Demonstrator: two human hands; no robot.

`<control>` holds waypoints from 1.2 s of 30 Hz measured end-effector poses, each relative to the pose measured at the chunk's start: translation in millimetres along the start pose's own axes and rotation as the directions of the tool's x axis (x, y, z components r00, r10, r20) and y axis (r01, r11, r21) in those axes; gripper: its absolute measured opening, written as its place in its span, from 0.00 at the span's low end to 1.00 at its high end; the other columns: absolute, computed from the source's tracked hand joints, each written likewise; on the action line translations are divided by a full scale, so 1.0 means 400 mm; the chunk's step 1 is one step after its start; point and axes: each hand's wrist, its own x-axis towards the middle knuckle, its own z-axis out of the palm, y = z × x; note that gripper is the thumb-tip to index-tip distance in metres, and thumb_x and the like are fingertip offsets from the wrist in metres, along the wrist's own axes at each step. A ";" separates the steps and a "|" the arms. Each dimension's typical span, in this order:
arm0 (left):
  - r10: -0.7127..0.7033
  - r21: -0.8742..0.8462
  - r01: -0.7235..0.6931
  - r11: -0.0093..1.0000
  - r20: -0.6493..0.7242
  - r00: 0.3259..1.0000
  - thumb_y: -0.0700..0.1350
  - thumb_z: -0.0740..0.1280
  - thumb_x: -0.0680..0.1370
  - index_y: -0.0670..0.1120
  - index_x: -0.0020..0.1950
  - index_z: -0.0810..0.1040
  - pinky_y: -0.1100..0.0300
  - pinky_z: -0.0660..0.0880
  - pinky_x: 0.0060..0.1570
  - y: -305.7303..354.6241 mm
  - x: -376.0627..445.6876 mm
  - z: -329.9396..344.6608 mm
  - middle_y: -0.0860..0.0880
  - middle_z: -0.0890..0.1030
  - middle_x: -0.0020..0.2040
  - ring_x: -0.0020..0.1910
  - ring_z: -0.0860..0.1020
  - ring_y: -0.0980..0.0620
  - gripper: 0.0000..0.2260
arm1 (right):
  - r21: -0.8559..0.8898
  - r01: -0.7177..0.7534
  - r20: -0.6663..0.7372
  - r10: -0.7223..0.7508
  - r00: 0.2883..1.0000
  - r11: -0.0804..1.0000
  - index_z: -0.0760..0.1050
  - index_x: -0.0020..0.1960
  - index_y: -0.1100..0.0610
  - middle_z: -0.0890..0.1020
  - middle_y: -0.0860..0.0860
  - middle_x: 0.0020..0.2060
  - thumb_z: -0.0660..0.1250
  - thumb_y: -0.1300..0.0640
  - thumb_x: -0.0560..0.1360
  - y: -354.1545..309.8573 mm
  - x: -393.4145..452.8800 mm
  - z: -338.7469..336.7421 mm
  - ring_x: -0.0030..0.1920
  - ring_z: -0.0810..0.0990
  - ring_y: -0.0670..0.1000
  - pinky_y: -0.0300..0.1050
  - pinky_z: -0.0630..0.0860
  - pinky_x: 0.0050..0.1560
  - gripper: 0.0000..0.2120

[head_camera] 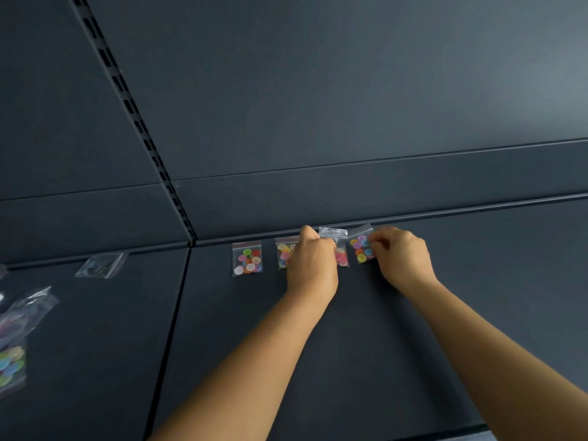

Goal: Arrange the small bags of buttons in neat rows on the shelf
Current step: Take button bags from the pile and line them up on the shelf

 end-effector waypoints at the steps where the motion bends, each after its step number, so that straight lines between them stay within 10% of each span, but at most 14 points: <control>1: -0.003 0.022 0.003 1.000 -0.004 1.000 0.34 0.59 0.78 0.42 0.50 0.77 0.63 0.61 0.30 0.000 0.000 0.000 0.52 0.65 0.50 0.43 0.70 0.49 0.08 | -0.038 0.017 0.001 -0.017 1.000 0.999 0.80 0.52 0.55 0.80 0.54 0.49 0.60 0.61 0.77 0.002 0.000 0.002 0.46 0.76 0.54 0.41 0.68 0.43 0.11; 10: 0.322 0.218 -0.323 0.921 0.044 0.946 0.33 0.62 0.77 0.41 0.63 0.76 0.54 0.73 0.55 -0.017 -0.041 0.006 0.48 0.74 0.63 0.62 0.69 0.46 0.15 | -0.173 0.282 0.041 -0.279 0.959 0.944 0.80 0.58 0.55 0.77 0.51 0.58 0.64 0.60 0.76 0.014 -0.029 0.001 0.57 0.73 0.57 0.46 0.71 0.49 0.12; 27: 0.347 0.375 -0.331 0.866 0.027 0.937 0.36 0.81 0.55 0.43 0.46 0.84 0.60 0.77 0.34 -0.016 -0.046 0.007 0.49 0.82 0.41 0.40 0.80 0.48 0.20 | -0.277 0.305 0.089 -0.292 0.952 0.911 0.79 0.57 0.54 0.78 0.50 0.58 0.61 0.59 0.78 0.019 -0.031 -0.008 0.56 0.73 0.55 0.42 0.68 0.47 0.12; 36: 0.357 0.399 -0.347 0.849 0.051 0.933 0.46 0.63 0.79 0.44 0.73 0.66 0.52 0.57 0.71 -0.028 -0.116 -0.085 0.46 0.69 0.70 0.71 0.63 0.45 0.22 | -0.384 0.400 0.251 -0.323 0.913 0.832 0.63 0.71 0.49 0.68 0.48 0.69 0.60 0.45 0.77 -0.060 -0.113 -0.036 0.68 0.66 0.53 0.47 0.61 0.67 0.24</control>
